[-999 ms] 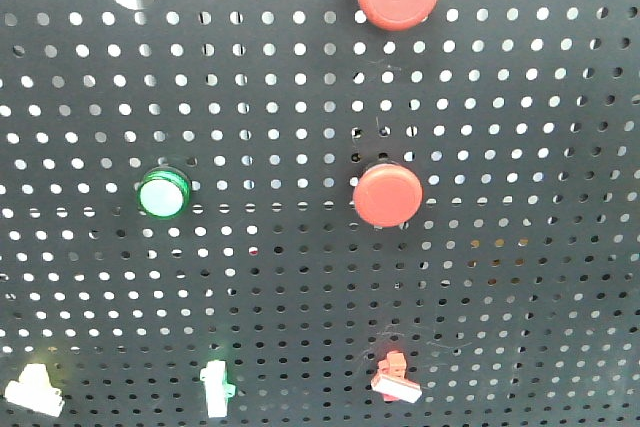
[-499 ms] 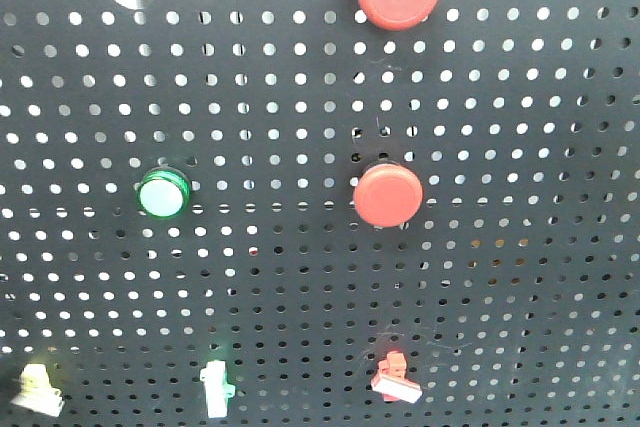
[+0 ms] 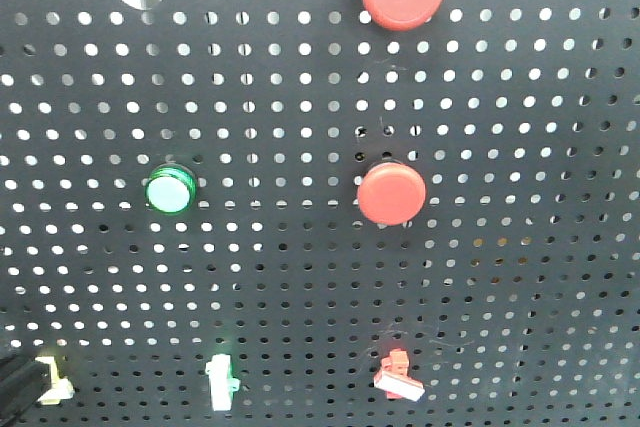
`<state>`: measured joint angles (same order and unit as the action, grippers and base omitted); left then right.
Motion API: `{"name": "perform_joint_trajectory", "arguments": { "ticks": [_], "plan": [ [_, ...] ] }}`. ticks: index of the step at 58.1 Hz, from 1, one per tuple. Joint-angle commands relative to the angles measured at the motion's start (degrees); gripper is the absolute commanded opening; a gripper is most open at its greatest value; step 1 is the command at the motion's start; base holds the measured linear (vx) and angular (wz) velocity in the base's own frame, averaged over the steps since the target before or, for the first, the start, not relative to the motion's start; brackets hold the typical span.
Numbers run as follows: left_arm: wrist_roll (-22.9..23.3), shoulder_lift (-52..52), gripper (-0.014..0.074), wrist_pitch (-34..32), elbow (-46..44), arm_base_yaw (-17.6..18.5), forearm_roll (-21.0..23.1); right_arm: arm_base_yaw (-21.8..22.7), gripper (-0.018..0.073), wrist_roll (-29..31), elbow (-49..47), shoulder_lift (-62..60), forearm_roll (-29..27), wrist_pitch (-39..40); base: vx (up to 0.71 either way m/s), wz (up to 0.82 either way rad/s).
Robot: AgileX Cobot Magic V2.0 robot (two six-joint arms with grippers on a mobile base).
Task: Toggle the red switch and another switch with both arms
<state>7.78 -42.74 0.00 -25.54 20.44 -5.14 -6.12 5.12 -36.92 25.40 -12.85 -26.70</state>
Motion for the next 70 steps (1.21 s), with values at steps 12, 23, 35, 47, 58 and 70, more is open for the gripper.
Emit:
{"name": "perform_joint_trajectory", "arguments": {
  "ticks": [12,23,35,47,58,70],
  "plan": [
    [0.12,2.62,0.0003,4.14,-0.83,0.29,0.31,0.32,-0.0006,0.49,-1.81,0.69,-0.54,4.27,0.0,0.0],
    [0.18,3.28,0.0003,3.43,3.03,0.29,-1.56,0.32,-0.0006,0.49,-1.81,0.69,-0.68,3.71,0.0,0.0],
    [0.33,3.34,0.0003,2.68,6.14,0.29,1.07,0.32,-0.0006,0.26,-1.81,0.69,-0.67,2.57,0.0,0.0],
    [0.27,4.77,0.0003,1.57,6.14,0.29,6.59,0.32,-0.0006,0.32,-1.81,0.69,-0.69,2.05,0.0,0.0],
    [-0.75,13.62,0.0003,7.71,6.14,0.29,7.41,0.32,-0.0006,9.18,-1.81,1.47,-3.49,1.07,0.0,0.0],
    [-1.78,26.12,0.0003,18.2,6.14,0.29,7.35,0.32,-0.0006,35.01,-1.81,7.0,-26.94,-0.7,0.0,0.0]
  ]
}}
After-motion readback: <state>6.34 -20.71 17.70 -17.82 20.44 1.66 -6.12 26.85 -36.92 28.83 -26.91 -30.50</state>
